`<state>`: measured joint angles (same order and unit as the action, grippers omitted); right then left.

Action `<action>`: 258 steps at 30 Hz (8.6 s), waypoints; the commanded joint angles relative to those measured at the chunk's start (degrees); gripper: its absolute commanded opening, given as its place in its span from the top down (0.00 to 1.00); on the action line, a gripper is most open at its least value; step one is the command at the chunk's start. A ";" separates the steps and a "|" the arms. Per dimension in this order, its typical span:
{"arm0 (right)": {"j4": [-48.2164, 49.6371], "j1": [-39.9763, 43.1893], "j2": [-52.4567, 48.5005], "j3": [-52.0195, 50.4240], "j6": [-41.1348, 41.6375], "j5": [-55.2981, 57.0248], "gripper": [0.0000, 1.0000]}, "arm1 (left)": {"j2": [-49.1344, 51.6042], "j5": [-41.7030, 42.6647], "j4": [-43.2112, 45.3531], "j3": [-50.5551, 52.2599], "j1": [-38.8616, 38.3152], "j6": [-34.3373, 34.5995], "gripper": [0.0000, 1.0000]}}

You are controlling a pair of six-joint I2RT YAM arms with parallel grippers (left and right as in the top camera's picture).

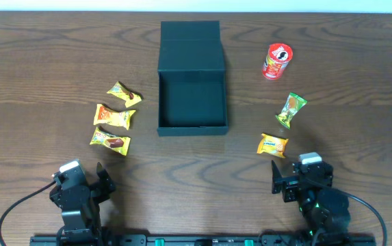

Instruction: Pack container

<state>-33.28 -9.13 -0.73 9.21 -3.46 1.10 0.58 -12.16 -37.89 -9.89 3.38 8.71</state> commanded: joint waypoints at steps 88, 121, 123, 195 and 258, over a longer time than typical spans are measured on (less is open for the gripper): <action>8.74 5.55 -117.66 82.68 14.10 -1.86 0.01 | -0.37 -0.20 0.02 0.63 0.35 -1.01 0.05; -1.81 2.78 -122.88 87.60 15.61 -4.24 0.01 | -0.37 0.22 0.02 0.63 0.35 -0.98 0.04; -1.79 2.82 -122.92 87.60 15.61 -3.91 0.01 | -0.37 0.22 0.02 0.63 0.35 -0.98 0.04; 25.90 -11.34 -101.29 58.95 23.65 -58.45 0.58 | -0.37 5.84 -0.02 0.63 0.35 -0.76 0.04; 18.36 -16.87 -105.02 58.58 40.79 -25.59 0.17 | -0.37 5.86 0.00 0.63 0.35 -0.76 0.04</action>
<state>-11.77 -26.06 -106.52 64.53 41.34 -29.67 0.58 -6.37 -37.91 -9.72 3.38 8.71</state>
